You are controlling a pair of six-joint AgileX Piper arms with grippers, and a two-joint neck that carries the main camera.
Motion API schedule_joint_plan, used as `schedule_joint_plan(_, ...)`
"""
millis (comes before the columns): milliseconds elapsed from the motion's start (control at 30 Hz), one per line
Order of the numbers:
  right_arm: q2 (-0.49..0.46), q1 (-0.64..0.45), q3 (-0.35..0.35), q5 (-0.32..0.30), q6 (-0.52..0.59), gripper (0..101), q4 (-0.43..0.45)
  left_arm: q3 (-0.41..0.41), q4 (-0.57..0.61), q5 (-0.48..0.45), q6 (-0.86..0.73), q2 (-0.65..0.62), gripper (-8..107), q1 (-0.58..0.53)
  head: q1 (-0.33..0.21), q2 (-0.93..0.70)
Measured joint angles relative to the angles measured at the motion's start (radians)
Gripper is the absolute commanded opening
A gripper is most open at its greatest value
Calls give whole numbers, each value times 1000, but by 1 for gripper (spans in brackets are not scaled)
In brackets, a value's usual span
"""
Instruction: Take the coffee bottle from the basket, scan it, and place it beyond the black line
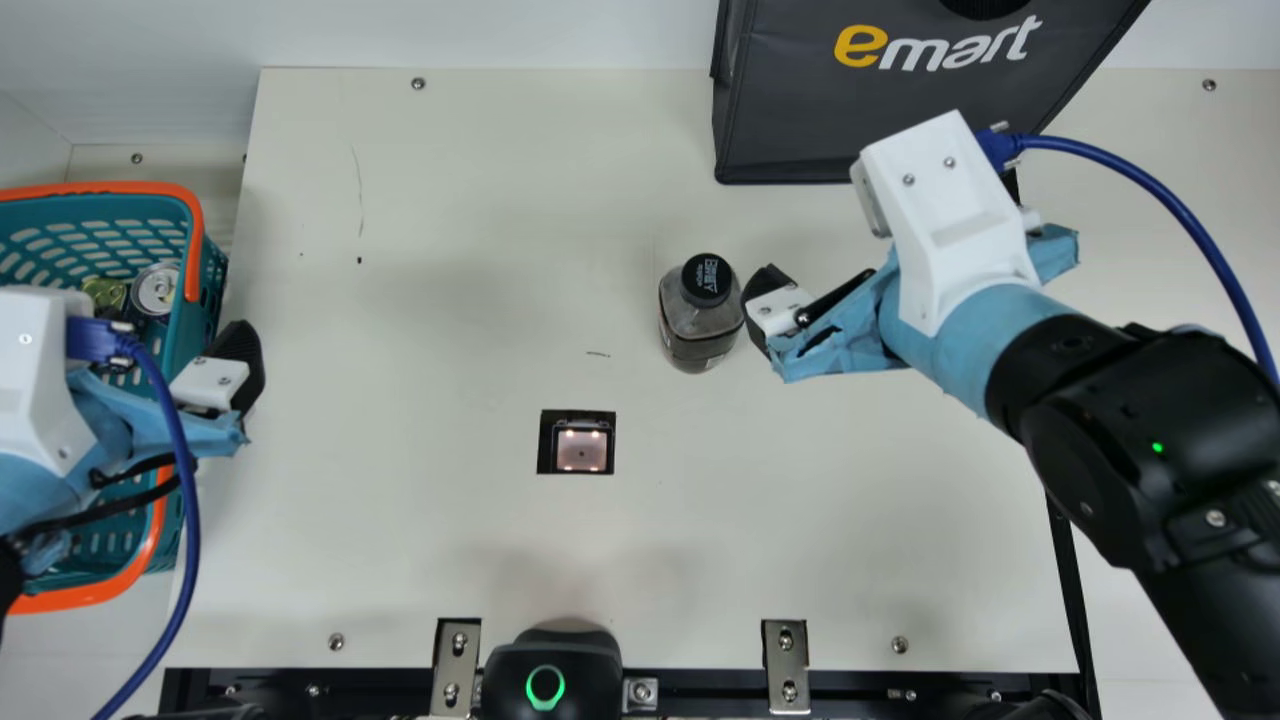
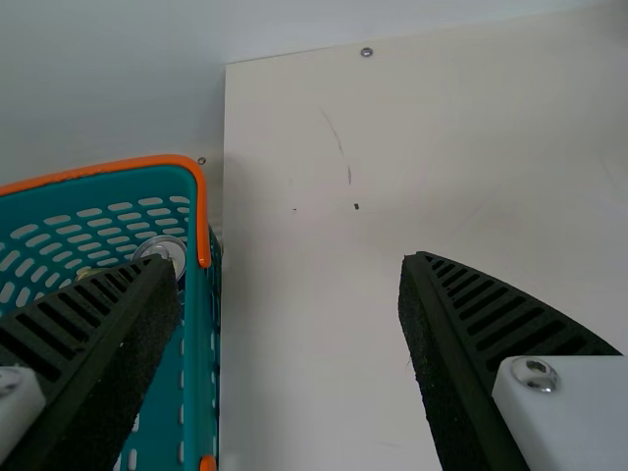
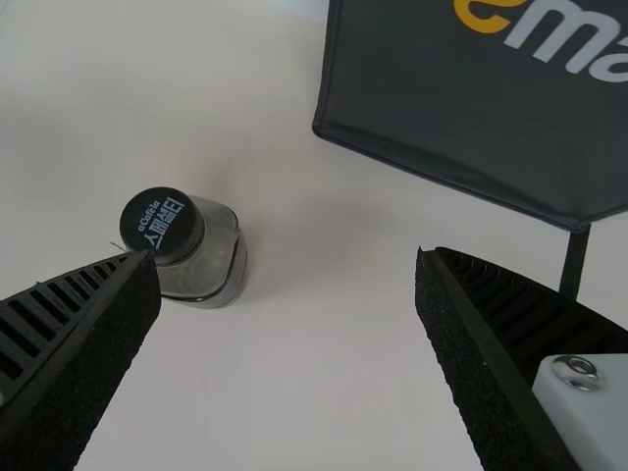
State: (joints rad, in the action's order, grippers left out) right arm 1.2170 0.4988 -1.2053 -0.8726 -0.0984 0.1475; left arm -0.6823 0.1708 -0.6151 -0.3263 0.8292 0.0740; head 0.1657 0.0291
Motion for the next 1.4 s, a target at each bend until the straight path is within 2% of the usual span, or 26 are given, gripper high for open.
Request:
schedule_joint_plan(533, 122, 24, -23, 54, 17, 91, -10, 0, 0, 0, 0, 0, 90, 0, 0, 0)
schedule_joint_plan(1400, 275, 88, -72, 101, 4, 91, -24, 0, 0, 0, 0, 0, 90, 0, 0, 0)
